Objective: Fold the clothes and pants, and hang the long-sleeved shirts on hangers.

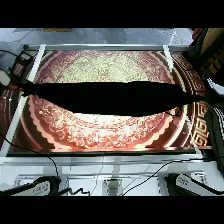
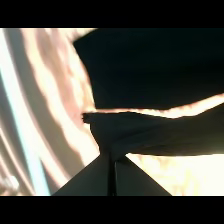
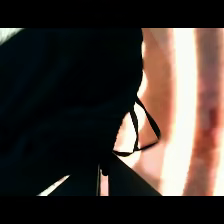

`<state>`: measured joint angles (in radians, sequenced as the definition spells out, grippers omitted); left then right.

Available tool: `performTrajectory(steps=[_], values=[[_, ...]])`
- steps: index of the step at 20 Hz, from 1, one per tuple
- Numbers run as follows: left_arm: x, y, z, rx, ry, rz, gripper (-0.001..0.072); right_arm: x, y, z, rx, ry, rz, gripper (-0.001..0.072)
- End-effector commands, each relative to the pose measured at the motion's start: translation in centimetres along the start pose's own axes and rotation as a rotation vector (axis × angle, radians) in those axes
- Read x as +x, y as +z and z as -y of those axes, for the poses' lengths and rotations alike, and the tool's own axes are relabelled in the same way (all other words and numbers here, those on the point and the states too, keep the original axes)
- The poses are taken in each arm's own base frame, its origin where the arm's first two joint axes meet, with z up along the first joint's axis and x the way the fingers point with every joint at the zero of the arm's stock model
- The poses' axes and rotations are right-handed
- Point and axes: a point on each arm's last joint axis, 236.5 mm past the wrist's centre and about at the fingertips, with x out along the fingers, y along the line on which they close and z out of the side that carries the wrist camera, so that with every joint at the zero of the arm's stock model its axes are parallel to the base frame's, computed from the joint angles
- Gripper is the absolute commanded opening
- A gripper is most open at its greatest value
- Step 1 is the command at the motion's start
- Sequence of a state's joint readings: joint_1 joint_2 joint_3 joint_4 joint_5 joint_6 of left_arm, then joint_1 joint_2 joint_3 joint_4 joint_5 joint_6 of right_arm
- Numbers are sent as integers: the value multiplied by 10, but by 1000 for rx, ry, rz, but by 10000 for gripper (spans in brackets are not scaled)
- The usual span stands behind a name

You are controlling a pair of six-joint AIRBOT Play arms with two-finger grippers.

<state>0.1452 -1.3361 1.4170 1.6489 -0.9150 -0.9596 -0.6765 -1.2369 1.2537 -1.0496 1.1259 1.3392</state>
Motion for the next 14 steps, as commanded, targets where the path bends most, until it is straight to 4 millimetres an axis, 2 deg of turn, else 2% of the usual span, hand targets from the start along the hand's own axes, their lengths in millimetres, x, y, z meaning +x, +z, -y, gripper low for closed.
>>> performTrajectory(steps=[1,2,3,6,9,12,14], values=[[-15,35,-2,36,60,110,6,-27,22,8,-47,-69,37,16],[-16,29,1,35,45,85,6,-30,21,7,-56,-70,28,15],[-14,13,8,30,9,23,6,-31,16,9,-67,-80,5,15],[1,-47,38,-15,-93,-156,2,-31,-14,34,-95,-170,-123,16],[25,-106,78,15,-146,-266,2,-30,-62,67,-100,-275,-306,15],[34,-172,119,56,-223,-407,5,-24,-113,75,-89,-262,-478,15],[30,-209,132,104,-253,-517,6,-23,-134,81,-78,-273,-548,15]])
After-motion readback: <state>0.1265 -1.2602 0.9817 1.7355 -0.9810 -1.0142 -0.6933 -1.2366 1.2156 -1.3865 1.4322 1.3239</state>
